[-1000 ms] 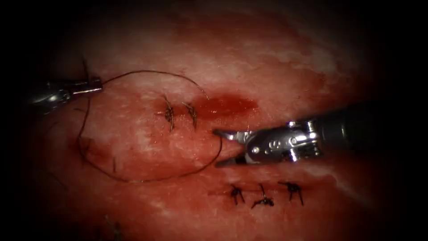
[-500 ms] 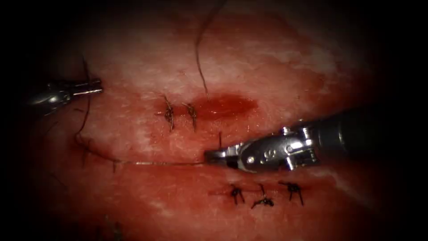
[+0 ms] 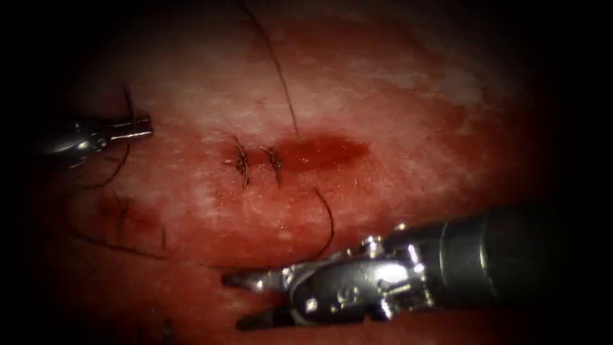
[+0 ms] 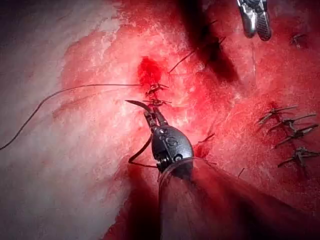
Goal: Wound Closure
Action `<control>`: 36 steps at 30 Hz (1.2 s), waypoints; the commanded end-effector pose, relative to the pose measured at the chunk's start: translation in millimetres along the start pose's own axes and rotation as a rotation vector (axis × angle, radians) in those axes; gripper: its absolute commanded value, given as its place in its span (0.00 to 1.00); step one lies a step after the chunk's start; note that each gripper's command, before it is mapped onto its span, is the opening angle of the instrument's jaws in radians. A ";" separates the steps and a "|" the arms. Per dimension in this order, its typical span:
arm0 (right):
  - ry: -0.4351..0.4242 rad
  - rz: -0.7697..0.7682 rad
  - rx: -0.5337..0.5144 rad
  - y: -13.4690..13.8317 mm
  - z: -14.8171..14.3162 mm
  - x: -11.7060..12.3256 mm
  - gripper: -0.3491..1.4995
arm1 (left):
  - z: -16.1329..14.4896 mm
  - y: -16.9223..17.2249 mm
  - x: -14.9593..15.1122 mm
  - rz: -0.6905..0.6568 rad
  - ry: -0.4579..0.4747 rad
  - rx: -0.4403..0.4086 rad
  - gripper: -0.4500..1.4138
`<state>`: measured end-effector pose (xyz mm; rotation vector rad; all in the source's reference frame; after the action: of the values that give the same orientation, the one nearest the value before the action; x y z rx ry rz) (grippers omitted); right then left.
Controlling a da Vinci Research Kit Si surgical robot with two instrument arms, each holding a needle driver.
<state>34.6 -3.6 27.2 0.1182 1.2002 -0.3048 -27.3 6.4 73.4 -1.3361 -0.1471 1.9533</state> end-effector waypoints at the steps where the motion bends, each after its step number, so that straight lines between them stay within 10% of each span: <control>1: -0.005 0.003 -0.007 -0.1 0.3 -1.0 0.85 | 0.4 0.6 -0.9 -0.002 -0.003 -0.004 0.00; 14: -0.142 0.004 -0.069 -0.6 -2.7 -11.5 0.90 | 0.8 0.6 -1.4 0.003 -0.006 -0.007 0.00; 27: -0.003 0.130 -0.022 -2.5 -10.3 -11.9 0.82 | 0.4 0.0 -1.6 0.005 -0.006 -0.013 0.03; 36: -0.019 0.135 -0.059 -1.9 -6.5 -13.9 0.86 | 0.4 0.1 -1.6 0.005 -0.006 -0.011 0.03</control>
<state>22.9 -0.6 37.5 0.1401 1.1717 -0.1476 -27.0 6.2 74.2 -1.3406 -0.1543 1.9642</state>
